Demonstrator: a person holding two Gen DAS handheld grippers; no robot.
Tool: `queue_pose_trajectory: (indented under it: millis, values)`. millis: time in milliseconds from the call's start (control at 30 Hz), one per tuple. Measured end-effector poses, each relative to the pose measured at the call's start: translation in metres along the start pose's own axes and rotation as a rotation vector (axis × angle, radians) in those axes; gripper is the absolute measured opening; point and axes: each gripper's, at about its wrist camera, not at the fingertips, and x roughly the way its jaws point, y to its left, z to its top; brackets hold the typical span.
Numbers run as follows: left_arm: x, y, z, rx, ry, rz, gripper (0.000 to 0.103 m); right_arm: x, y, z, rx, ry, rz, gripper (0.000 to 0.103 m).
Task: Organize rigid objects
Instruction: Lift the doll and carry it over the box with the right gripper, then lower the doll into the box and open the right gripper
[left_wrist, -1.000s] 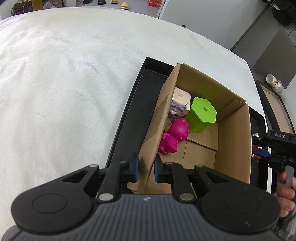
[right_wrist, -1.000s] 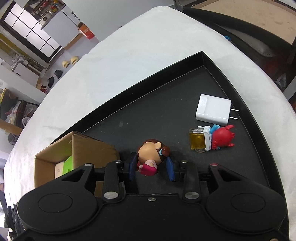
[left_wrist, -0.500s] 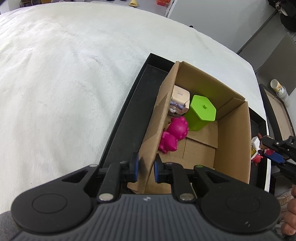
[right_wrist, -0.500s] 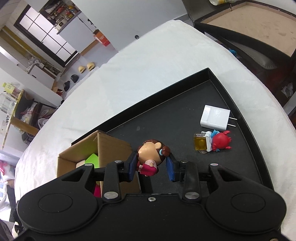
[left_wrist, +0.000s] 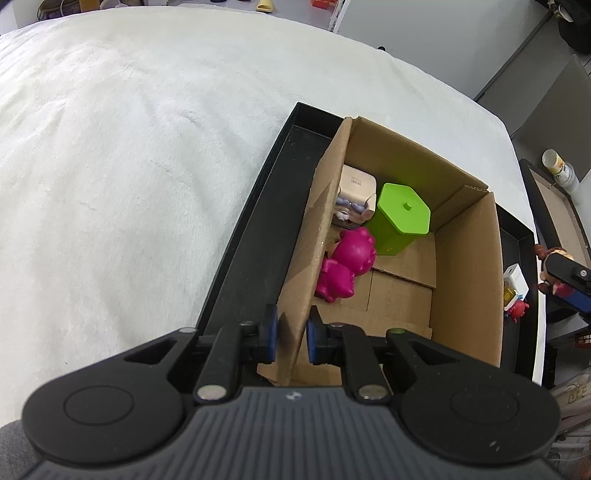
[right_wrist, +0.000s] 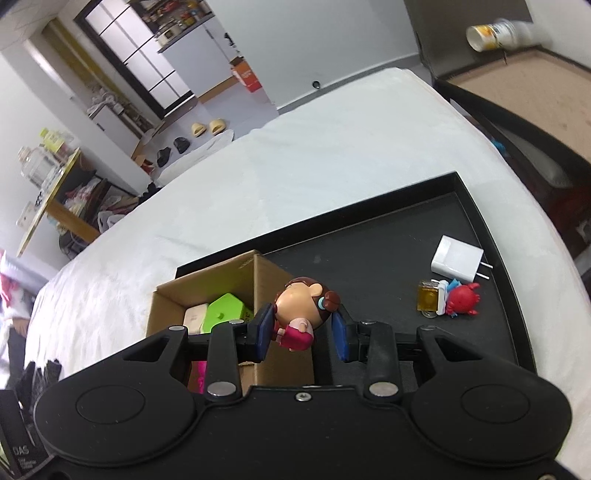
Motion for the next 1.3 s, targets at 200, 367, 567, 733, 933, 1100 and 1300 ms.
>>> queue_pose_trajectory:
  millis: [200, 367, 567, 733, 933, 1100, 1300]
  values:
    - [0.0, -0.001, -0.001, 0.003, 0.0, 0.001, 0.014, -0.008, 0.02, -0.005, -0.07, -0.005, 0.009, 0.034]
    - [0.0, 0.001, -0.002, 0.007, -0.002, -0.012, 0.014, -0.01, 0.041, -0.01, -0.134, -0.011, 0.021, 0.034]
    - [-0.001, 0.002, -0.002, 0.025, -0.003, -0.023, 0.014, -0.004, 0.064, -0.014, -0.205, -0.025, 0.047, 0.034]
    - [-0.001, 0.005, -0.002, 0.025, -0.005, -0.038, 0.014, 0.008, 0.079, -0.017, -0.261, -0.028, 0.034, 0.034]
    - [-0.002, 0.008, -0.001, 0.028, -0.004, -0.053, 0.014, 0.02, 0.095, -0.022, -0.346, -0.041, -0.021, 0.034]
    - [-0.002, 0.009, -0.002, 0.034, -0.006, -0.065, 0.015, 0.033, 0.105, -0.031, -0.436, -0.04, -0.105, 0.034]
    - [-0.002, 0.011, -0.003, 0.046, -0.008, -0.076, 0.015, 0.047, 0.119, -0.042, -0.564, -0.053, -0.189, 0.034]
